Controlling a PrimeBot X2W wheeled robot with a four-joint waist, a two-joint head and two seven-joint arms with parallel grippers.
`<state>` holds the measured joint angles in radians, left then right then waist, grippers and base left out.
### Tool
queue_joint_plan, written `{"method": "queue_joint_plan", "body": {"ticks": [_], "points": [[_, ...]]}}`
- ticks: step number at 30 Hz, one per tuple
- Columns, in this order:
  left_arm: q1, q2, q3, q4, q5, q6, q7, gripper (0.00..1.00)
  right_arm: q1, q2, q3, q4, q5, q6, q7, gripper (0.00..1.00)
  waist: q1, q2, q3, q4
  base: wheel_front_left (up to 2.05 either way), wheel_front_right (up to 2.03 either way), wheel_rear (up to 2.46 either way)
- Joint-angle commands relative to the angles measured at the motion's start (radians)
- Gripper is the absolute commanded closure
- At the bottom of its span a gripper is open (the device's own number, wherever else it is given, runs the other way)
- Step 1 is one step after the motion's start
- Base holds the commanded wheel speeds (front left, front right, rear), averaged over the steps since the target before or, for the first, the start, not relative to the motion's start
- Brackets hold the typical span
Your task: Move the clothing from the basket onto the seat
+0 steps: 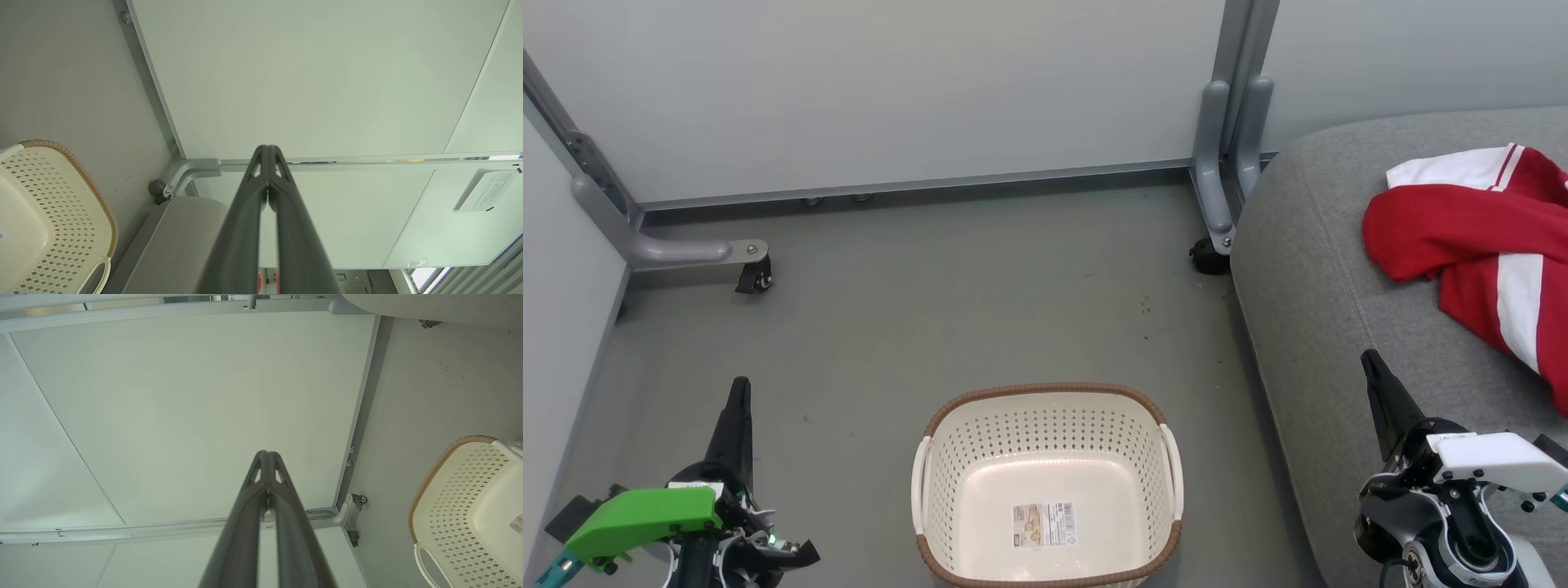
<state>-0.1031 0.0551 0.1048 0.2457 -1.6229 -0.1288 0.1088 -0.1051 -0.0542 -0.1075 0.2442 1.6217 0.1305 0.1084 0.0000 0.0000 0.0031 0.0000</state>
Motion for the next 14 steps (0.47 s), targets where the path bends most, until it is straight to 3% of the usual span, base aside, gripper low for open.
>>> {"method": "queue_joint_plan", "body": {"ticks": [1,14], "points": [[-0.013,0.002,0.005,0.001,0.007,-0.006,0.002,1.00,-0.007,-0.003,-0.002,0.002,-0.006,0.000,0.003,1.00,0.0000,0.0000,0.000,0.000,0.00,0.00,0.00],[-0.014,0.001,0.006,0.001,0.008,-0.006,0.003,1.00,-0.007,-0.001,-0.003,0.002,-0.007,0.000,0.005,1.00,0.0000,0.0000,0.000,0.000,0.00,0.00,0.00]]}}
